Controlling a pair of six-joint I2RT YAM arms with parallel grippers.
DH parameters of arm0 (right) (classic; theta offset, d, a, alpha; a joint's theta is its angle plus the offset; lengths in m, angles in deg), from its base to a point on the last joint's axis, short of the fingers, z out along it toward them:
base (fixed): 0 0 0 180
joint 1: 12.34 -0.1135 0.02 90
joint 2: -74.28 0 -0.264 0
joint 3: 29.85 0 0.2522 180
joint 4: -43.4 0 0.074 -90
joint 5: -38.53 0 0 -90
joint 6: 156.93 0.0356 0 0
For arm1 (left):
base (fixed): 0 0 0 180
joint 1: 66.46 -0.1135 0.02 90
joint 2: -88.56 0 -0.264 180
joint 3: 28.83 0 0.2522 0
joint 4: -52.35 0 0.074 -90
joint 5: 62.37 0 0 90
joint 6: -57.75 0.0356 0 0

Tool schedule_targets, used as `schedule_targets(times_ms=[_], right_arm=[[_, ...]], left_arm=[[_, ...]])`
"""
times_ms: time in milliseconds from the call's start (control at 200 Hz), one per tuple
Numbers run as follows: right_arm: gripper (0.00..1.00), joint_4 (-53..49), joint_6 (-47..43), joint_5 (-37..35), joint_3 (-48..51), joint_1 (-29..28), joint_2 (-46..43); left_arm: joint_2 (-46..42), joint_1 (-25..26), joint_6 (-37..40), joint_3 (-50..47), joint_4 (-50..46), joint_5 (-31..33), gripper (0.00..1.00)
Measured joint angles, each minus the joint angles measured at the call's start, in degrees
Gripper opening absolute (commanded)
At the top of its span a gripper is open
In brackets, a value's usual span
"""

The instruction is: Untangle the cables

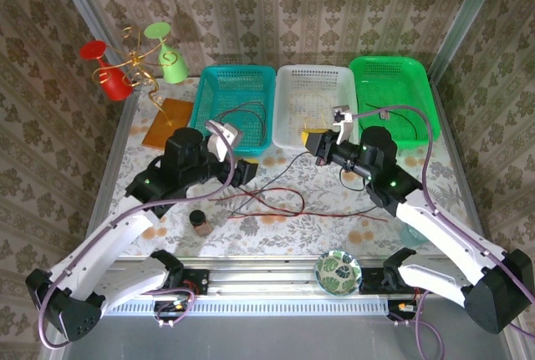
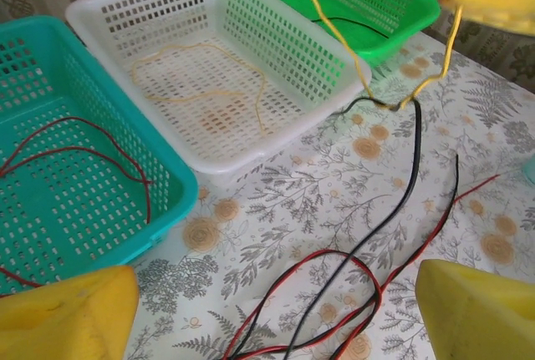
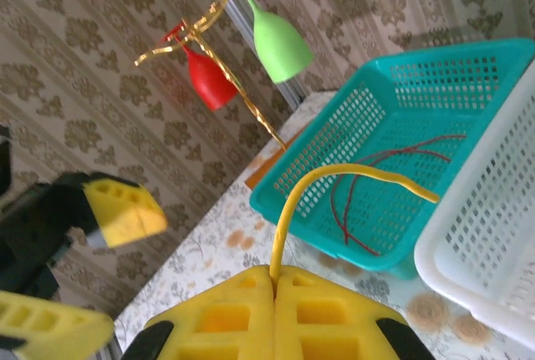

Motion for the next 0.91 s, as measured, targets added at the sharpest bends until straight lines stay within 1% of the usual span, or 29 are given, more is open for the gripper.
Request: schedule_targets(times_ms=[200,390,590,635,725,905], right_arm=[[0.0,0.33,-0.7,-0.31,-0.79,0.81,-0.61],[0.0,-0.33,-0.39,-0.31,-3.67,1.64,-0.83],[0.0,-1.9,1.97,-0.81,-4.11,1.64,-5.22],[0.0,-2.36,2.36,-1.38,-4.11,1.64,-6.6],[0.0,-2.62,3.04,-2.69,-4.11,1.64,-9.16],[0.0,-1.92,4.94,-5.73,-3.87,1.64,-11.76]], left_arm=[[1.55,1.53,0.52,0.02,1.95,-0.94,0.86],[2.25,2.14,1.53,0.46,2.4,-1.18,0.86],[2.25,2.23,2.84,0.83,2.99,-1.44,0.86],[2.36,2.25,3.13,1.07,3.13,-1.75,0.85],[3.04,2.25,4.0,1.81,3.74,-2.82,0.76],[5.35,4.0,4.74,2.8,7.56,-4.83,0.75]])
